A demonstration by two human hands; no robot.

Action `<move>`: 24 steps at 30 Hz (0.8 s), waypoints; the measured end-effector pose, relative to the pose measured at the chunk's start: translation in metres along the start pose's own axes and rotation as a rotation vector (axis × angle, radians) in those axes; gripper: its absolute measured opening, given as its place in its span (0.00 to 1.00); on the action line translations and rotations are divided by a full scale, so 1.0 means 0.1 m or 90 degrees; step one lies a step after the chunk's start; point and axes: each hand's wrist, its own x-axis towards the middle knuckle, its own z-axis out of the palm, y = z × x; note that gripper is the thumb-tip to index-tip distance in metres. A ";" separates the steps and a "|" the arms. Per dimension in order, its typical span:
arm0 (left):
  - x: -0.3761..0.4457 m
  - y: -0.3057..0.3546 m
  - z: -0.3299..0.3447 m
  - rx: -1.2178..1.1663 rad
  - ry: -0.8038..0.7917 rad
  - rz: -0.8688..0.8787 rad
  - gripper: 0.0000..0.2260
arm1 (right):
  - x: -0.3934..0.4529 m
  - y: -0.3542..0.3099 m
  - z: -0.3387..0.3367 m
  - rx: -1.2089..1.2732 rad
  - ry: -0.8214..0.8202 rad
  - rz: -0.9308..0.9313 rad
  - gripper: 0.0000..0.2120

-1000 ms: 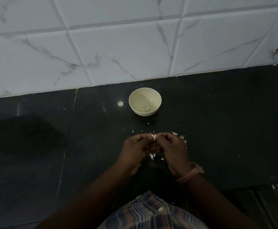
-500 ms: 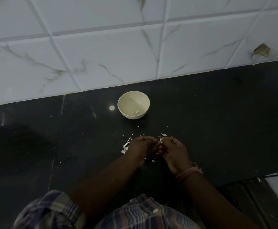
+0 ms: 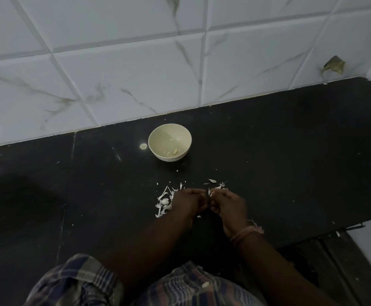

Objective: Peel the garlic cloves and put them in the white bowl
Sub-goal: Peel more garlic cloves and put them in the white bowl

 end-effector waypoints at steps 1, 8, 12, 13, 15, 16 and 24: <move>-0.03 -0.01 -0.01 -0.011 -0.026 -0.020 0.06 | 0.00 0.02 0.02 -0.018 -0.008 -0.010 0.07; -0.09 0.00 -0.22 -0.071 -0.060 -0.070 0.06 | -0.06 0.12 0.15 -0.123 -0.045 -0.069 0.07; -0.17 0.04 -0.34 -0.094 -0.060 -0.030 0.05 | -0.12 0.13 0.20 -0.166 -0.044 -0.129 0.05; -0.21 0.05 -0.36 -0.100 -0.066 -0.008 0.05 | -0.14 0.11 0.22 -0.167 -0.050 -0.138 0.05; -0.32 0.08 -0.39 -0.105 -0.071 0.048 0.05 | -0.17 0.07 0.25 -0.165 -0.065 -0.153 0.05; -0.37 0.10 -0.40 -0.100 -0.064 0.078 0.06 | -0.18 0.04 0.26 -0.170 -0.074 -0.162 0.05; -0.63 0.20 -0.57 0.166 0.075 0.312 0.04 | -0.27 -0.10 0.43 -0.253 -0.093 -0.241 0.04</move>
